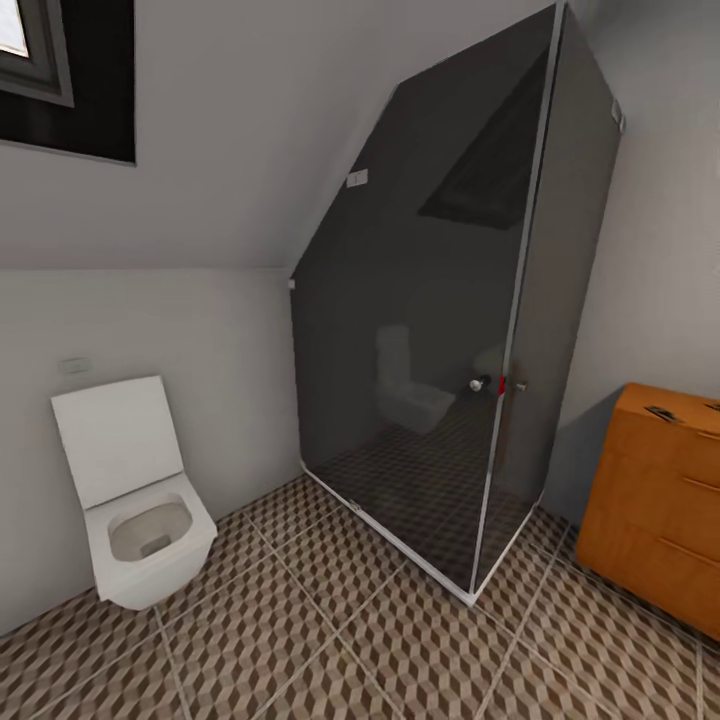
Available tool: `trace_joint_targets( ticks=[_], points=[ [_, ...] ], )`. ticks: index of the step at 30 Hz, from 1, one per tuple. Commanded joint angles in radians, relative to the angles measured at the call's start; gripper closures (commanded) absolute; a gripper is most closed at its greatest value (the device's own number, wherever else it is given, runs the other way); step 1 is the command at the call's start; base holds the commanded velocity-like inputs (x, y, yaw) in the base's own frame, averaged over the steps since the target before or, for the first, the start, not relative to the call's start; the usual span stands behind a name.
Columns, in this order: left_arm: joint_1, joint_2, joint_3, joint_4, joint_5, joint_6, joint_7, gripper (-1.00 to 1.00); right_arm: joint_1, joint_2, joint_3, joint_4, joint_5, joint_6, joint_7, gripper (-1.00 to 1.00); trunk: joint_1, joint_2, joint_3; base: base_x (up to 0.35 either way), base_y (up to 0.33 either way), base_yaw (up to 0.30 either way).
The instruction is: Take the four mousetraps from the cabinet in the bathroom and place them on the bathroom floor. Make sure all four end up on the same floor surface, and ensure that at least two of them are either under or directly next to the same bathroom sink.
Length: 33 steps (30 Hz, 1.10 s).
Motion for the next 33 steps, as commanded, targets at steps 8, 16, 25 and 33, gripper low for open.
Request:
trace_joint_targets(
  ticks=[8,16,25,33],
  points=[
    [0.000,0.000,0.001,-0.001,0.001,-0.002,0.000,-1.00,0.000,0.000,0.000,0.000,-0.005,-0.004,0.000,-1.00,0.000,0.000,-0.001,0.000,0.000,-0.183],
    [0.000,0.001,0.001,-0.001,0.001,-0.002,0.000,-1.00,0.000,-0.001,-0.001,0.000,-0.007,-0.004,-0.001,-1.00,0.000,0.000,-0.001,0.000,0.000,-0.274],
    [0.000,0.001,0.001,-0.001,0.001,-0.002,0.000,-1.00,0.000,-0.001,-0.001,0.000,-0.008,-0.003,-0.001,-1.00,0.000,0.000,-0.001,0.000,0.000,-0.291],
    [0.000,0.001,0.001,-0.001,0.001,-0.002,-0.002,-1.00,0.000,-0.002,-0.001,0.000,-0.008,-0.002,-0.001,-1.00,0.000,0.000,-0.001,0.000,0.000,-0.294]
  ],
)
